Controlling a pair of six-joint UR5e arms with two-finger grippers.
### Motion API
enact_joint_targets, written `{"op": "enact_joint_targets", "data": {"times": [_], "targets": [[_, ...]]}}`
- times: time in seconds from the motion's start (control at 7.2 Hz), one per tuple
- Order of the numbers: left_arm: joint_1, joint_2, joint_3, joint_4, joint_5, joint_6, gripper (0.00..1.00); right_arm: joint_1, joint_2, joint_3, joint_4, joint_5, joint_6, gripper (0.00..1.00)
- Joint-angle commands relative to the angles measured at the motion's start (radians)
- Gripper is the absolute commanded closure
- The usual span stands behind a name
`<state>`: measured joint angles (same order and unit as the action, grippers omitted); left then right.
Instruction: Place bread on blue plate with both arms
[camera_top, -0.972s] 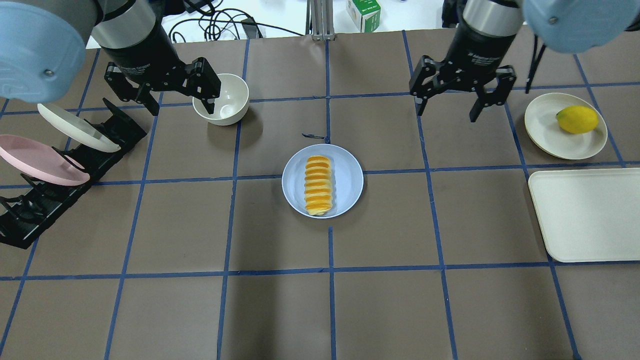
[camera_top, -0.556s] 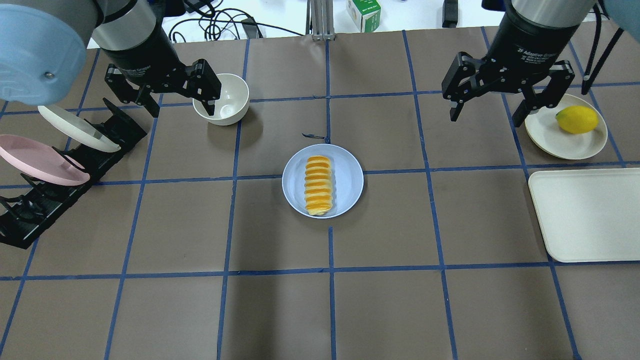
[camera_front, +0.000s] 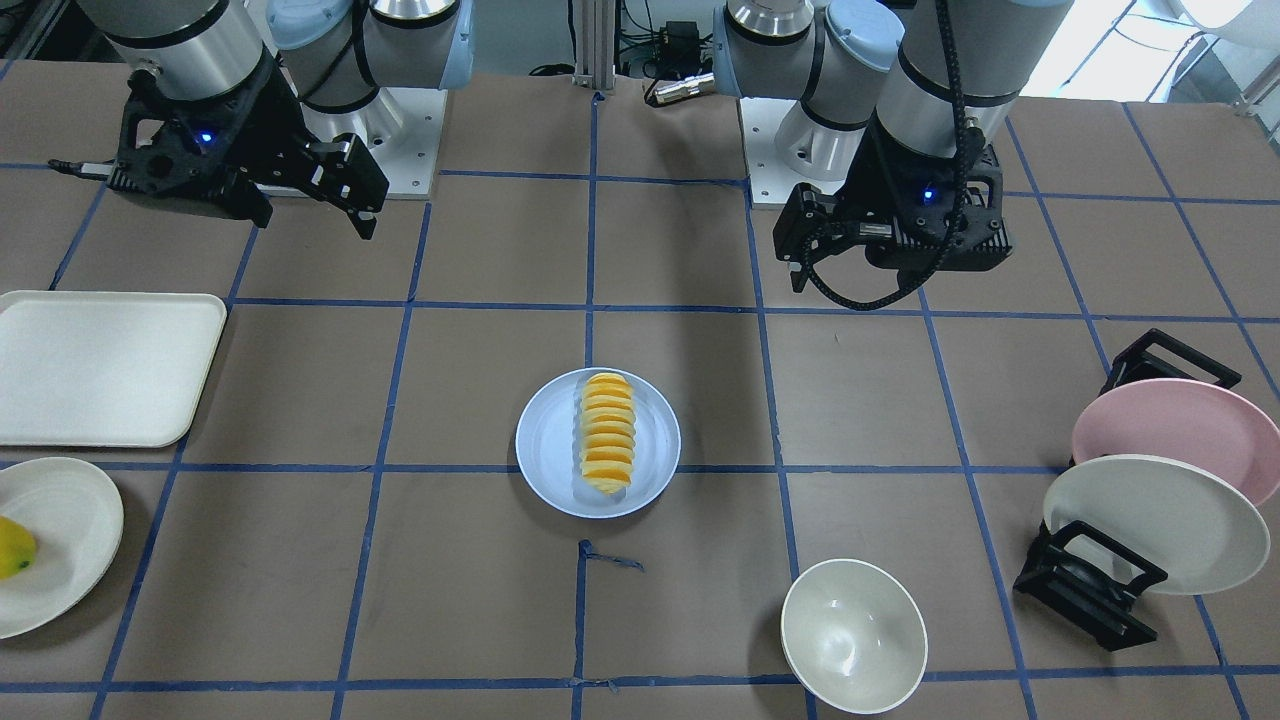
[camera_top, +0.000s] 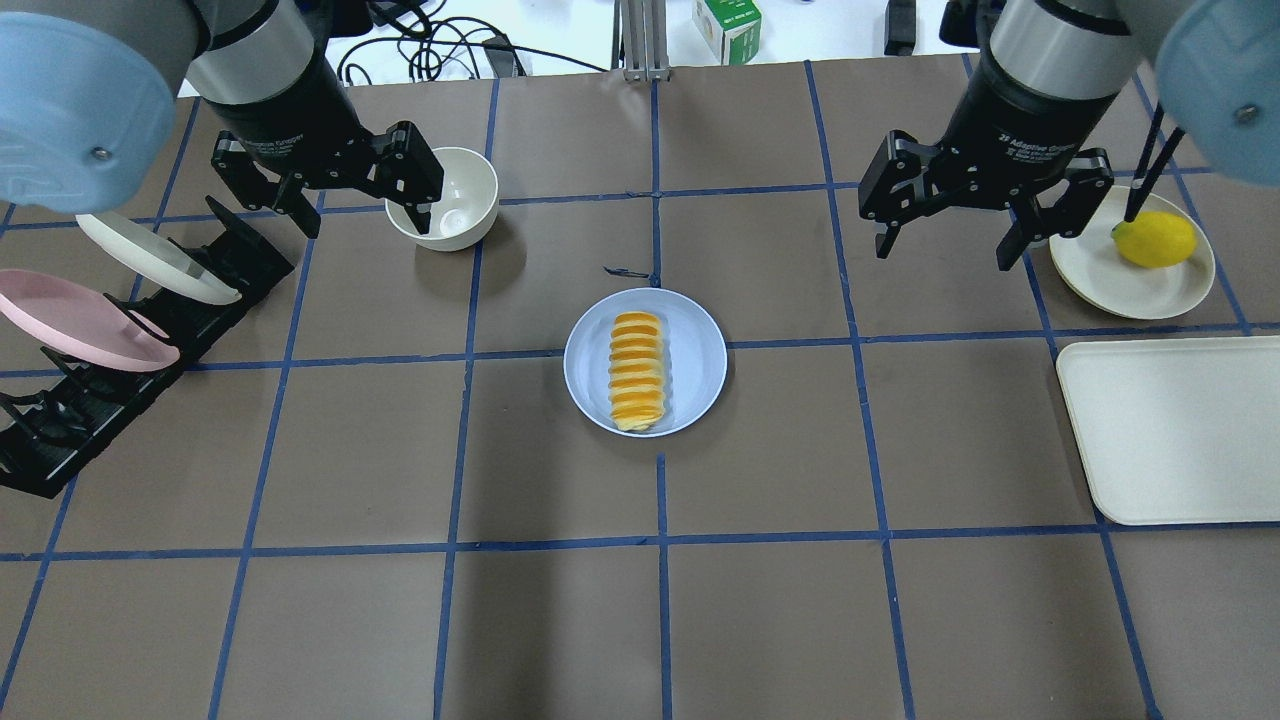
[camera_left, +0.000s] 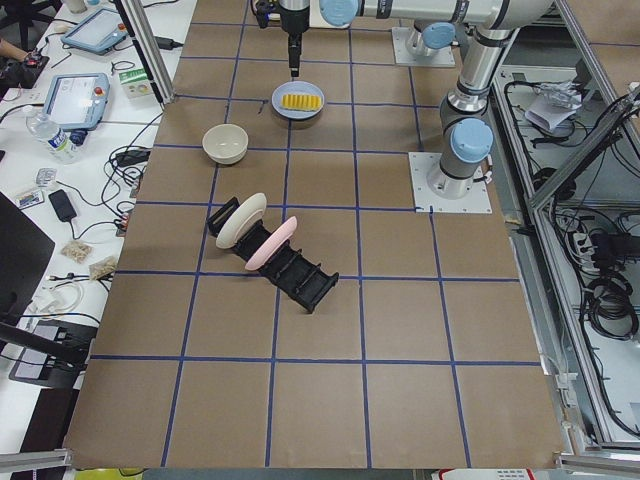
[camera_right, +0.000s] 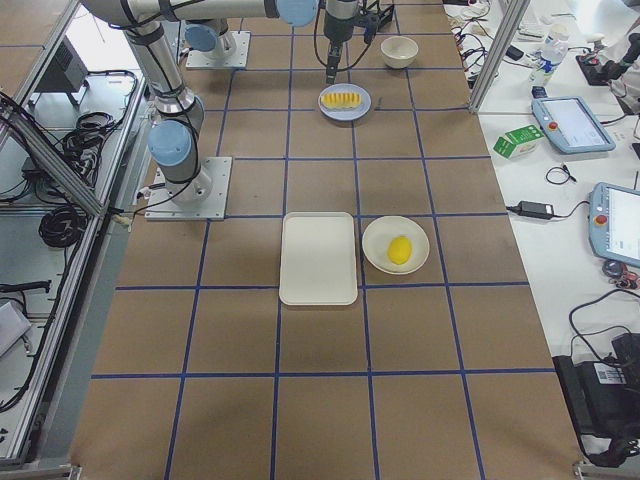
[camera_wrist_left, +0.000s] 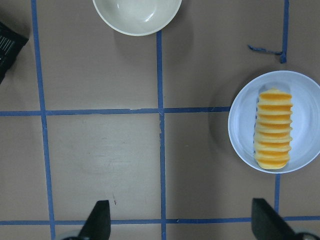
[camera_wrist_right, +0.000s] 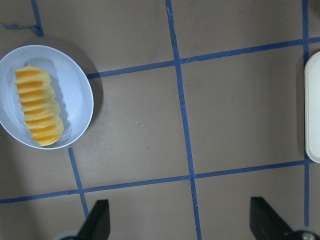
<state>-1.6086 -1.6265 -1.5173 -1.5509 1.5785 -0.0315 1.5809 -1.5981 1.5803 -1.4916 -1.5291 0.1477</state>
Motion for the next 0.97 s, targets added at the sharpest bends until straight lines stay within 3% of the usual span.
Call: {"op": "enact_joint_targets", "data": {"times": [0.0, 0.83], "targets": [[-0.001, -0.001, -0.001, 0.000, 0.000, -0.001, 0.00, 0.019, -0.020, 0.035, -0.044, -0.045, 0.001, 0.00], [-0.001, 0.002, -0.001, 0.000, 0.002, 0.004, 0.00, 0.019, -0.043, 0.036, -0.016, -0.043, -0.002, 0.00]]}}
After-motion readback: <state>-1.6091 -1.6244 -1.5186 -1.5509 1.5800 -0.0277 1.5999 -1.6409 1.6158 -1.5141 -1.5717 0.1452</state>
